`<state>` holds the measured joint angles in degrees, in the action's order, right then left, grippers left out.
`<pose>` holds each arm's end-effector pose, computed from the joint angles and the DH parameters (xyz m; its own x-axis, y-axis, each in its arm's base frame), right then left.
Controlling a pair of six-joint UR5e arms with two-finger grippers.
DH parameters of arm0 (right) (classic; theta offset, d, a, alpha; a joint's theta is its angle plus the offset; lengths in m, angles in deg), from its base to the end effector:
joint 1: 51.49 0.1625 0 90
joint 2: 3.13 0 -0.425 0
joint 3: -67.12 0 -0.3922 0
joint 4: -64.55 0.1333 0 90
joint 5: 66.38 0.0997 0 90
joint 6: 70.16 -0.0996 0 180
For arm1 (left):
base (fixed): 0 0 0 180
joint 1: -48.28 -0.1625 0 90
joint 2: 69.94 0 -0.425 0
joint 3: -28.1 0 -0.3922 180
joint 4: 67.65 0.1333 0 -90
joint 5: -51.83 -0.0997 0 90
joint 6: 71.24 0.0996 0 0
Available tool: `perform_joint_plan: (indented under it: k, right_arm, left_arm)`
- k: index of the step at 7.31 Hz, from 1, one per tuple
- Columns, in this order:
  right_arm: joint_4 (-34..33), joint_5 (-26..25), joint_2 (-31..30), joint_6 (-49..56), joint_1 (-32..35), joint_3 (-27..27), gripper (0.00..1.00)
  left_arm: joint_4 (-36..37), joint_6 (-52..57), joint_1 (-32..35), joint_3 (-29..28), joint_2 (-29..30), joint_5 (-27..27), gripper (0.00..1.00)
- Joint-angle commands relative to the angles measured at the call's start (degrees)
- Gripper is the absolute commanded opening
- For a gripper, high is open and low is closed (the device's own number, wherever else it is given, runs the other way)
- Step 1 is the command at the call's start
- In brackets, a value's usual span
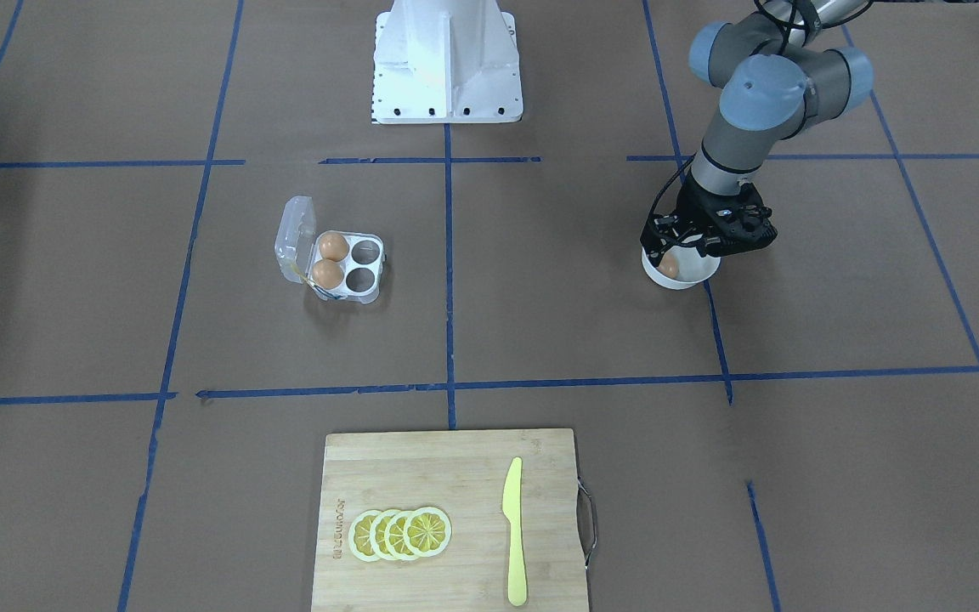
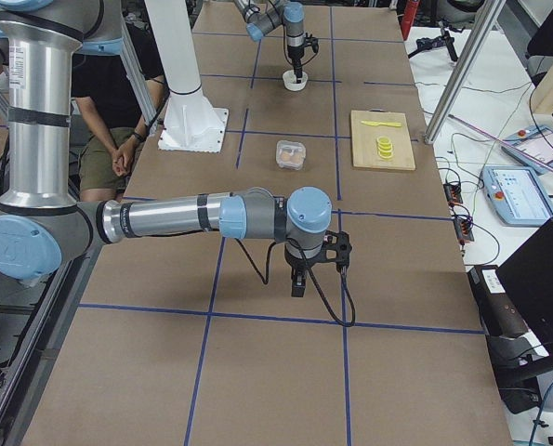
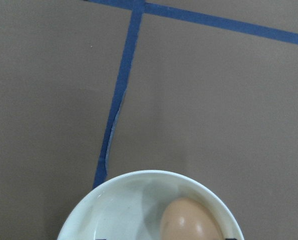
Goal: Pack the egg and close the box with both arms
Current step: 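Close the left gripper on the brown egg inside the bowl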
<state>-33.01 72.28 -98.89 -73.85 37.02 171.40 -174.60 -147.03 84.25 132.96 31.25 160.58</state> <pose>0.0469 -0.4474 0.5914 0.6603 0.0346 0.7502 -0.0165 0.9994 -0.0316 0.4035 -0.4180 0.4082 0.6668 -0.1967 -0.7188 0.2219 0.9732 -0.0605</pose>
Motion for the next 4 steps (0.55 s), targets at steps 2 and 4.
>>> perform_joint_plan:
  k: [2,4]
  right_arm:
    - [0.0,0.73,-0.05,0.0,0.0,0.04,1.0]
    - [0.0,0.73,-0.05,0.0,0.0,0.13,1.0]
  left_arm:
    - [-0.09,0.12,-0.02,-1.32,0.05,-0.03,0.83]
    - [-0.01,0.12,-0.37,-1.33,0.14,-0.03,0.82]
